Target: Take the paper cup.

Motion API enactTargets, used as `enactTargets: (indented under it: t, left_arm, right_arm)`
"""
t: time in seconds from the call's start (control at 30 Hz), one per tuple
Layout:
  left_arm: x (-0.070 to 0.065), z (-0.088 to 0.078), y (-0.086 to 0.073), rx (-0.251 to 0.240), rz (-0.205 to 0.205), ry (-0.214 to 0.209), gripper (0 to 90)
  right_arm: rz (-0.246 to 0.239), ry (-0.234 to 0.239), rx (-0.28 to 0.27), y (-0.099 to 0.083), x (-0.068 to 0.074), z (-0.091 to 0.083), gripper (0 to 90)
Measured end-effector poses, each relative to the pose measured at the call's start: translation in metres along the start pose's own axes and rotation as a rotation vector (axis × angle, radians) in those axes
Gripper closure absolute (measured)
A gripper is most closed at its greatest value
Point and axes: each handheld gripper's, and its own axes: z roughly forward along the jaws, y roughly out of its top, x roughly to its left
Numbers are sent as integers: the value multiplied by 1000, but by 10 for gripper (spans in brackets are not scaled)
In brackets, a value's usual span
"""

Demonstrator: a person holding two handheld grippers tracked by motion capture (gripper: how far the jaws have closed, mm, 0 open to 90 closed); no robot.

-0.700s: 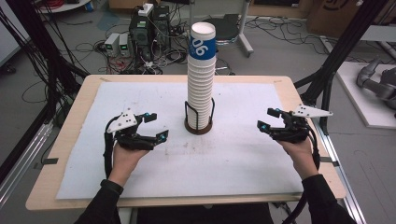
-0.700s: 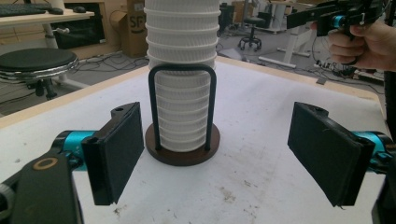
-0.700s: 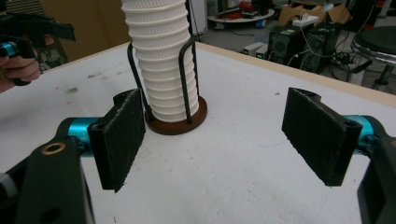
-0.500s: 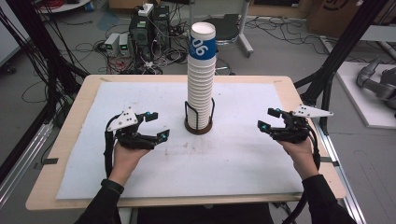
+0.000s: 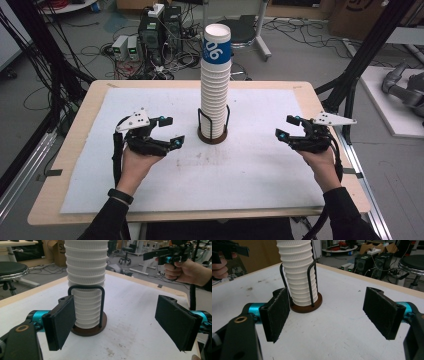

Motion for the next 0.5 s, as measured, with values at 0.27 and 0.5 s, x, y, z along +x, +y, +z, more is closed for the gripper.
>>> enactTargets:
  t: [0.27,0.5]
  left_arm:
    - [4,4,16,3,8,7,170]
    - [8,15,36,10,20,-12,165]
  right_arm:
    - [6,-1,9,0,0,2,220]
    - [-1,0,1,0,-1,2,220]
